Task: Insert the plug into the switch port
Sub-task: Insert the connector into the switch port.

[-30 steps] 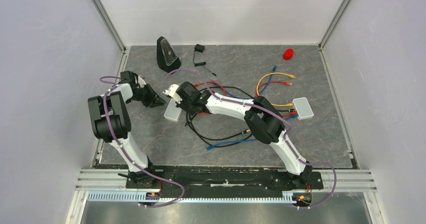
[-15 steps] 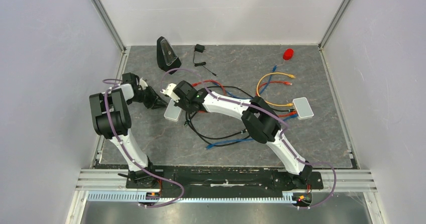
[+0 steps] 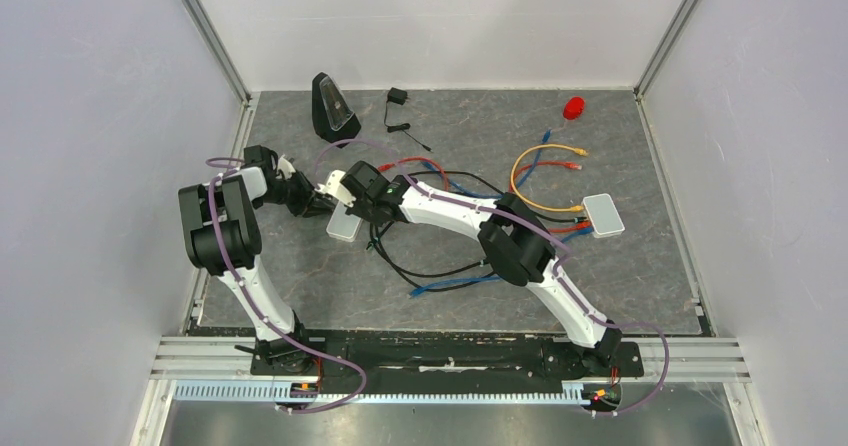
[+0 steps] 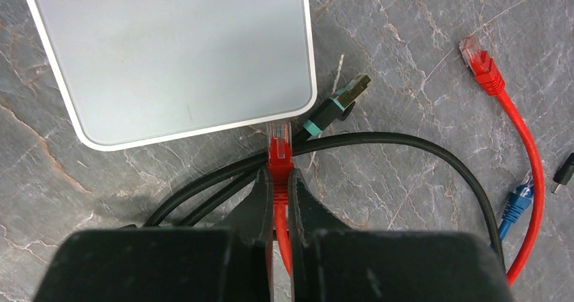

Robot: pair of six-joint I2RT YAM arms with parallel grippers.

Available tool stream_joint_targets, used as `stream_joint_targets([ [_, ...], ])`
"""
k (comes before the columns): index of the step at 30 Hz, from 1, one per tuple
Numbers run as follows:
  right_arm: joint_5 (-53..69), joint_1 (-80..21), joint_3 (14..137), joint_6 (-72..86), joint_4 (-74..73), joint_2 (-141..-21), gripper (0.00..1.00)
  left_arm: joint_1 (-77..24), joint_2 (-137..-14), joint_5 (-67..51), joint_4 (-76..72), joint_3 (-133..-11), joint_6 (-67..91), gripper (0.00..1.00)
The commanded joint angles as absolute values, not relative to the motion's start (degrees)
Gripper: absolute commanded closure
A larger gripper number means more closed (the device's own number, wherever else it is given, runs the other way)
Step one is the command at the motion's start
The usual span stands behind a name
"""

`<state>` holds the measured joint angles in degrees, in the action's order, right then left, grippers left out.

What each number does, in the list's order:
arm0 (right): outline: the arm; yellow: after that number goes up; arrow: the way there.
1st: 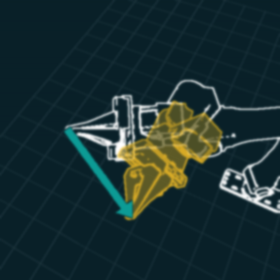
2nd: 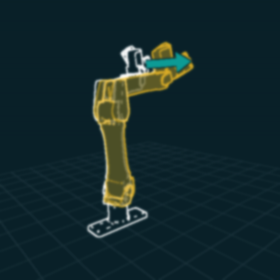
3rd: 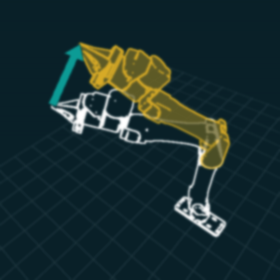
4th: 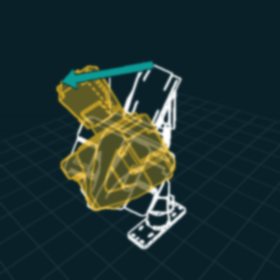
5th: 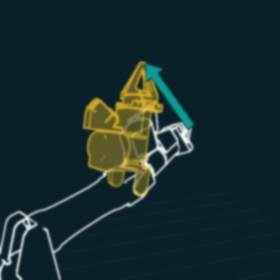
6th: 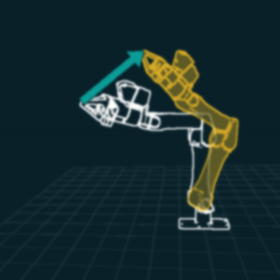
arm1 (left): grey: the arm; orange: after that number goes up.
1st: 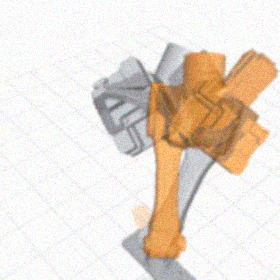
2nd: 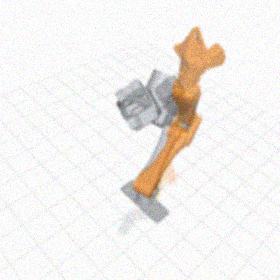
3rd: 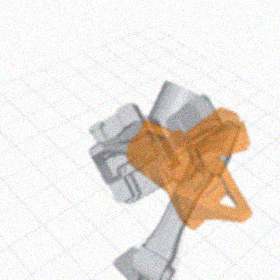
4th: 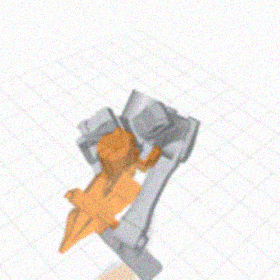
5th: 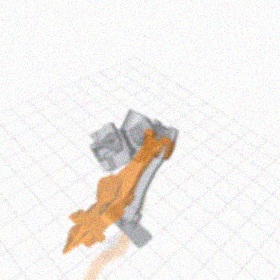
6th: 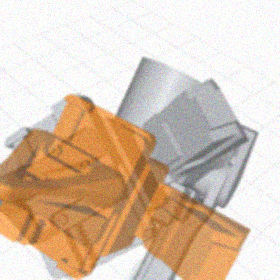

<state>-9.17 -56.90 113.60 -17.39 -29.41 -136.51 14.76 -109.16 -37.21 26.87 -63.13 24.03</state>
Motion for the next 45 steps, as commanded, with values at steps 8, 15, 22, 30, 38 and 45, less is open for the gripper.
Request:
stream_joint_targets([
  [8, -9.01, -58.32, 118.02, -19.82, -31.58, -139.54, 1.0, 14.76, -111.38, -41.51, 26.53, -64.0, 23.16, 0.76],
  [15, -7.25, -58.62, 118.22, -21.2, -32.15, -139.43, 1.0, 14.77, -111.79, -42.43, 26.7, -63.85, 22.81, 0.76],
  [22, -4.4, -58.62, 118.33, -22.38, -33.9, -138.6, 1.0, 14.77, -111.7, -41.93, 27.86, -64.26, 21.91, 0.76],
  [30, -8.76, -58.8, 120.45, -21.62, -34.01, -139.96, 1.0, 14.68, -111.31, -43.8, 27.9, -63.12, 21.37, 0.76],
  [38, -13.28, -58.8, 119.97, -22.99, -34.02, -139.91, 1.0, 14.62, -110.39, -42.54, 28.74, -62.76, 20.74, 0.76],
  [45, -15.53, -58.81, 117.52, -23.23, -32.09, -138.75, 1.0, 14.57, -110.73, -42.75, 28.65, -63.09, 20.65, 0.76],
])
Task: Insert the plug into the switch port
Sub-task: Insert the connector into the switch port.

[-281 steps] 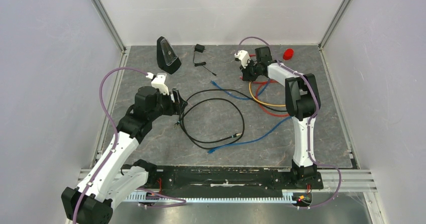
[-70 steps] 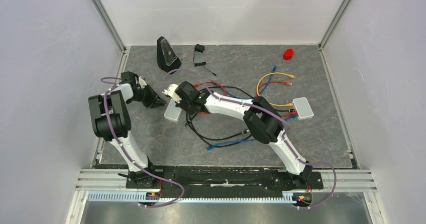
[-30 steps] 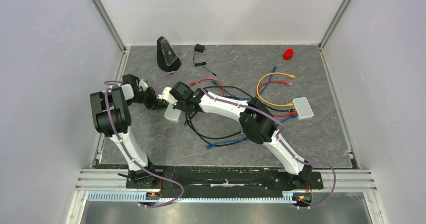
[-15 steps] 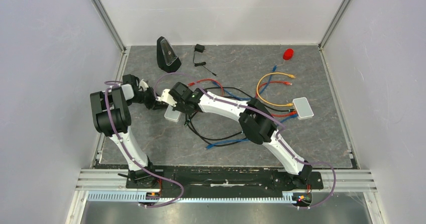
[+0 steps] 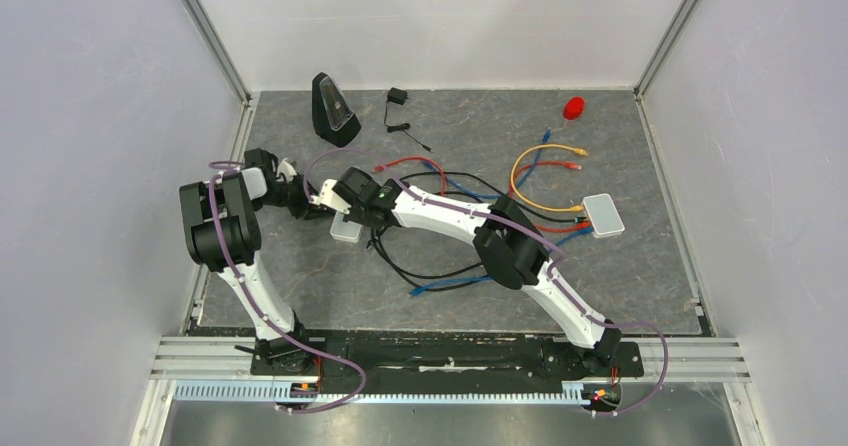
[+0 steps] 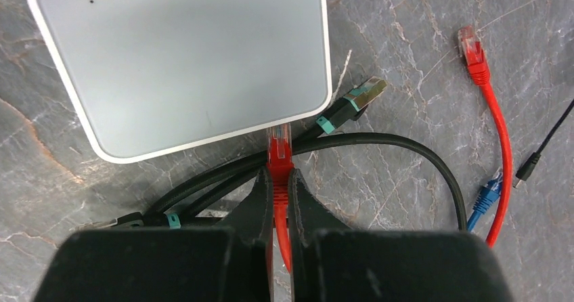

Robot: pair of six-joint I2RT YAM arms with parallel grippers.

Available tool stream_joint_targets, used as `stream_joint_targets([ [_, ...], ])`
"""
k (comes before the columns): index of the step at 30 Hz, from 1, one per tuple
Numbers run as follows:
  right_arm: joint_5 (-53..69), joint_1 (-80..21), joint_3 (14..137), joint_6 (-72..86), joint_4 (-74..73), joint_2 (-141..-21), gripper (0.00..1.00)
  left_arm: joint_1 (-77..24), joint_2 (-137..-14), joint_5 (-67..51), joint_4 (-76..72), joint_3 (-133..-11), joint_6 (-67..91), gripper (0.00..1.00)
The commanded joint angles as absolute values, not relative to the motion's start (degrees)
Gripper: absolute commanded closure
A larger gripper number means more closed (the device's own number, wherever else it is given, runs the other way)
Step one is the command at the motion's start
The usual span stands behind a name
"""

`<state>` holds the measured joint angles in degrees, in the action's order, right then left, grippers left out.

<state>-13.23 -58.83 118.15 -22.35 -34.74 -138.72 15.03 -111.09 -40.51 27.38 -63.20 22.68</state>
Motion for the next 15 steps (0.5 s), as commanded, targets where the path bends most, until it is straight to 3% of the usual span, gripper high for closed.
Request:
stream_joint_targets([
  [1, -15.55, -58.8, 117.11, -23.12, -31.57, -138.62, 1.0, 14.58, -110.82, -42.91, 28.65, -63.23, 20.56, 0.76],
  [15, -14.41, -58.01, 113.55, -23.14, -26.69, -137.08, 1.0, 14.59, -111.97, -42.59, 28.61, -64.45, 20.65, 0.76],
])
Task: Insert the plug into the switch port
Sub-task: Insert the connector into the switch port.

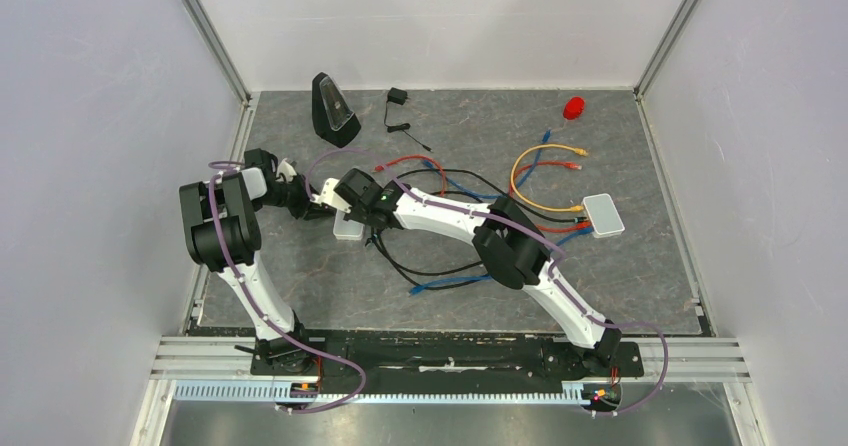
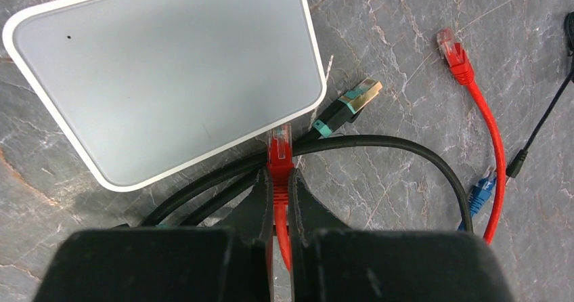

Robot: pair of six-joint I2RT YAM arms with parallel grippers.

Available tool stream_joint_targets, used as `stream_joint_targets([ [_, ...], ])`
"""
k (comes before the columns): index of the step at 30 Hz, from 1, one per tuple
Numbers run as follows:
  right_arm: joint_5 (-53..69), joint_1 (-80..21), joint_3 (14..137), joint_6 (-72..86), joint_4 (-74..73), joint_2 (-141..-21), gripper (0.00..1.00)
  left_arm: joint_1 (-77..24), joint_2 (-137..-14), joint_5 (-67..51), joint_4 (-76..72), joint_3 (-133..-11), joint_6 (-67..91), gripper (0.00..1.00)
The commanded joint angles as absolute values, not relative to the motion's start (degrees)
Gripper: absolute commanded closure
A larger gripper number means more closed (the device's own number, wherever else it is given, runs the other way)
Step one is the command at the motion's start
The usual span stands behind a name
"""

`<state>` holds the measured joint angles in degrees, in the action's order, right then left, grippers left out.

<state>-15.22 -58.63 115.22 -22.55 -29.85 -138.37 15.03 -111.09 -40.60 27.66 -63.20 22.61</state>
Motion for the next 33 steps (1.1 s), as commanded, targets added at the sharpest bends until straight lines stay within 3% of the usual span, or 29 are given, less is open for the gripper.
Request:
stream_joint_targets([
  [1, -14.44, -58.01, 113.07, -23.2, -26.4, -136.88, 1.0, 14.59, -112.18, -42.5, 28.57, -64.67, 20.69, 0.76],
  [13, -10.66, -57.02, 108.97, -24.76, -22.11, -135.3, 1.0, 14.51, -112.9, -39.65, 27.41, -66.46, 22.28, 0.76],
  [33, -10.12, -60.23, 113.01, -30.66, -24.22, -137.42, 1.0, 13.53, -113.64, -43.64, 28.3, -67.49, 22.14, 0.76],
])
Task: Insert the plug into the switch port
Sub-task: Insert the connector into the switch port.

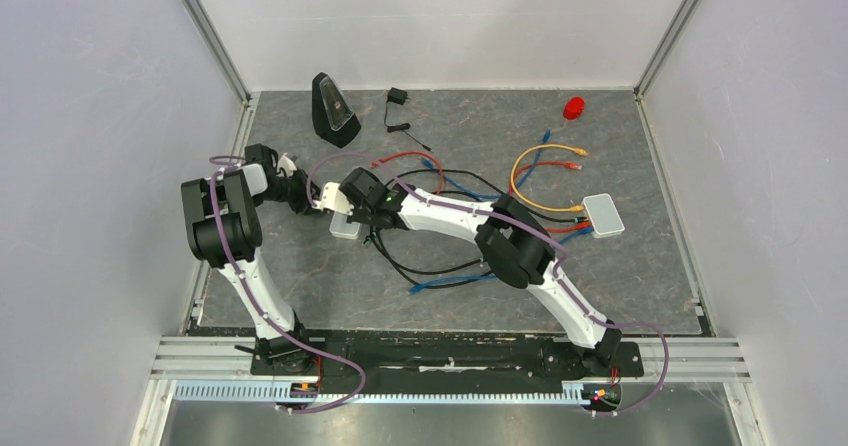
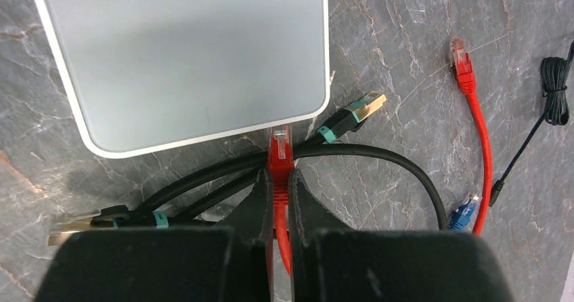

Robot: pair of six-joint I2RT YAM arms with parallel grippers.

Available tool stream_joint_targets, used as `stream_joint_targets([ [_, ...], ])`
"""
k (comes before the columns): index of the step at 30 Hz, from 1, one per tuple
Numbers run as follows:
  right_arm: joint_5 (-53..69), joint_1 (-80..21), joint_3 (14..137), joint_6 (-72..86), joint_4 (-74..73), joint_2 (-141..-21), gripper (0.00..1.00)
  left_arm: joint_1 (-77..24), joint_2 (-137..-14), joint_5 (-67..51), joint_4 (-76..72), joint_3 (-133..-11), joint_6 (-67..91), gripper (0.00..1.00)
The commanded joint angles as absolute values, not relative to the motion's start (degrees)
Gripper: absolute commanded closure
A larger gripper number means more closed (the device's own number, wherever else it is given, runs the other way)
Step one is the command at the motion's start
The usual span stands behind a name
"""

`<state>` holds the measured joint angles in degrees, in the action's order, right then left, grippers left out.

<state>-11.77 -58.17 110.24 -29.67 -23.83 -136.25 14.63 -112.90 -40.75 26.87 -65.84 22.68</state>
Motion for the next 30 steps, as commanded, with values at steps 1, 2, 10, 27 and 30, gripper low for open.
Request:
stream_joint_targets([
  [1, -10.39, -60.28, 113.64, -30.51, -24.17, -137.7, 1.0, 13.53, -113.69, -43.47, 28.83, -67.58, 21.8, 0.76],
  [2, -10.73, -60.32, 114.08, -30.4, -24.12, -137.92, 1.0, 13.48, -113.9, -43.42, 29.29, -67.7, 21.55, 0.76],
  [10, -14.6, -60.29, 112.3, -30.16, -20.77, -137.7, 1.0, 13.53, -115.54, -44.63, 30.74, -67.7, 20.15, 0.76],
  [27, 3.08, -57.7, 95.79, -27.27, -0.79, -131.31, 1.0, 11.83, -115.9, -48.52, 29.75, -63.79, 20.51, 0.78],
  [30, 3.6, -57.66, 96.07, -27.53, -0.46, -130.42, 1.0, 11.35, -114.55, -50.52, 26.78, -61.71, 22.42, 0.78],
])
